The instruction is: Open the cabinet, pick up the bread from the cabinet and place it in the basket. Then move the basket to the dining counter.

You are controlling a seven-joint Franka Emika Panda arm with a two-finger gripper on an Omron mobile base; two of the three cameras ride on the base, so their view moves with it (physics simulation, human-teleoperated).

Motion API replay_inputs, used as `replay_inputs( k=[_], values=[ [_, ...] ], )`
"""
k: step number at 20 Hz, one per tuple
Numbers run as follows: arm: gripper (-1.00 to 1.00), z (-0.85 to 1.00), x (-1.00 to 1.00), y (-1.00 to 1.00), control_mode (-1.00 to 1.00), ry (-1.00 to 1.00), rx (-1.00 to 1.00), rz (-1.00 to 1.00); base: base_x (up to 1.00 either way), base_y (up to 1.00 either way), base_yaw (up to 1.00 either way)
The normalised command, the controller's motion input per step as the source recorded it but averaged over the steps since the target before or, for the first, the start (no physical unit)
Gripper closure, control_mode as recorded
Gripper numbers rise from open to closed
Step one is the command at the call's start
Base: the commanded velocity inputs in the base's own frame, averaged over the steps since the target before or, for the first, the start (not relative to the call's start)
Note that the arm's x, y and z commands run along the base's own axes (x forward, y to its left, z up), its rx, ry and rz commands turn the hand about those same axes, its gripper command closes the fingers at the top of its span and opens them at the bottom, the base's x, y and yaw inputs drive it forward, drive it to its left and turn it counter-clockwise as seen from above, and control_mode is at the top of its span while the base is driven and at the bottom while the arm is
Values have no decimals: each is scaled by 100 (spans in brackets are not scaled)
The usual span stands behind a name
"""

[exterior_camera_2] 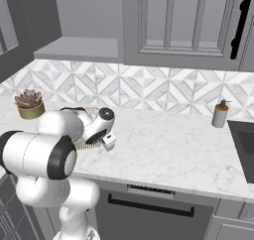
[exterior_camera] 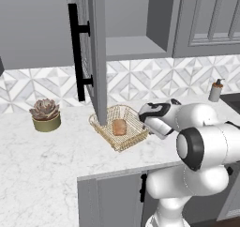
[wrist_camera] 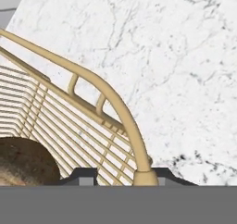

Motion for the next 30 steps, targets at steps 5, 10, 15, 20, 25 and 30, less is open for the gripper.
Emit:
replay_inputs(
  k=[5, 10, 15, 20, 25, 30],
  values=[
    [100, -1, -5, 5, -100, 0, 0, -7, 0, 0, 0],
    [100, 8, -22, -8, -100, -7, 7, -26, 0, 0, 0],
    [100, 32, -24, -5, -100, -2, 14, -30, 0, 0, 0],
    [100, 64, -3, -5, -100, 7, 11, -27, 0, 0, 0],
    [100, 66, -16, -2, -100, 17, 6, -19, 0, 0, 0],
    [100, 35, -58, -8, -100, 0, 9, -13, 0, 0, 0]
  ],
)
